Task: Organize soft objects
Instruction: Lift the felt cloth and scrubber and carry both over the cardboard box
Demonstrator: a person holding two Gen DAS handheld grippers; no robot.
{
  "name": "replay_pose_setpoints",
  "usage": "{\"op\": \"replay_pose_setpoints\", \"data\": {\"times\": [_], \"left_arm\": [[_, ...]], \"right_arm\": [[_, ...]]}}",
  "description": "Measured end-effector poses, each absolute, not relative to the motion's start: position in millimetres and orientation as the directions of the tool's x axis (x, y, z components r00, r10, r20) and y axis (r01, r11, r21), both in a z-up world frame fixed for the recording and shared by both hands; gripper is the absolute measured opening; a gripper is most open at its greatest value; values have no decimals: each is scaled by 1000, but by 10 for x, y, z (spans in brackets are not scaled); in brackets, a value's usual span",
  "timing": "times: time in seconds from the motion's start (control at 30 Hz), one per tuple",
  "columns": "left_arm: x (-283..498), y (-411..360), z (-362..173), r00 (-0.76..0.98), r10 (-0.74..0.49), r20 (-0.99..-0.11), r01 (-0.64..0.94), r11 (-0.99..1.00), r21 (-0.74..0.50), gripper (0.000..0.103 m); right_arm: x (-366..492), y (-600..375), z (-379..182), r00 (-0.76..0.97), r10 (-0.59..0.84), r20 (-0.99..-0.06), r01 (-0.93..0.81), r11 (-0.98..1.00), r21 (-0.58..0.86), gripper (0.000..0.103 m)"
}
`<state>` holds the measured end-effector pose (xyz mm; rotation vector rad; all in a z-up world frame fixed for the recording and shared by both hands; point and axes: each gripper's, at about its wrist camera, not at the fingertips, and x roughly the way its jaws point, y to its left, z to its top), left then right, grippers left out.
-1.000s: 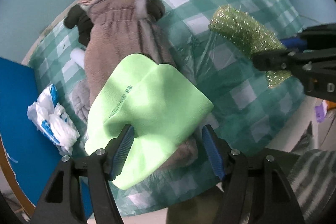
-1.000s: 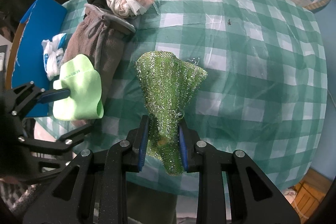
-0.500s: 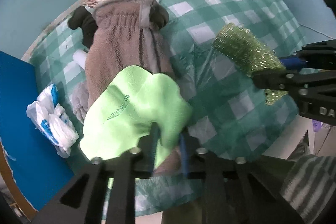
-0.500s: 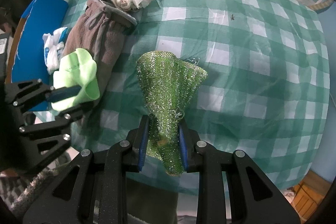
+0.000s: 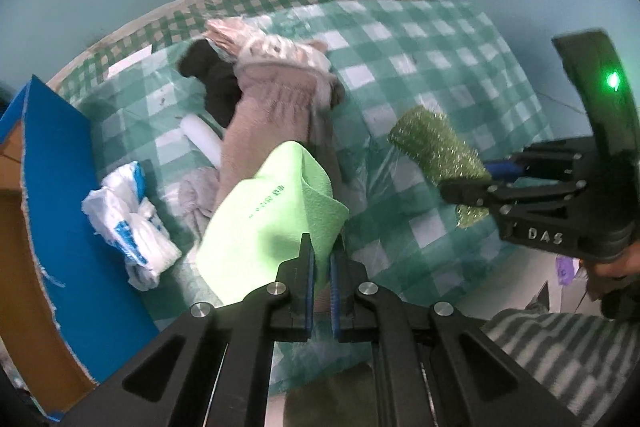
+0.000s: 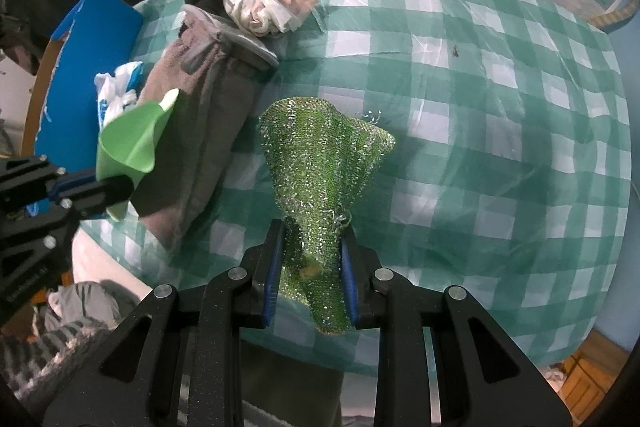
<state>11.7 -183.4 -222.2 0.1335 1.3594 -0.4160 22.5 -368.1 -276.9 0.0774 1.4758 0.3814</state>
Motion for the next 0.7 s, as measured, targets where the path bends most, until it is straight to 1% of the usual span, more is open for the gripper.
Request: {"op": "replay_pose_setpoints", "data": {"times": [0.33, 0.7], "left_arm": [[156, -1499, -1827, 218, -247, -944, 300, 937, -176, 6], [136, -1188, -1419, 310, -229, -923, 244, 957, -156, 6]], "right_arm": [[214, -3516, -2504, 73, 310, -948, -278, 919, 279, 25], [268, -3267, -2156, 97, 335, -937, -328, 900, 288, 25]]}}
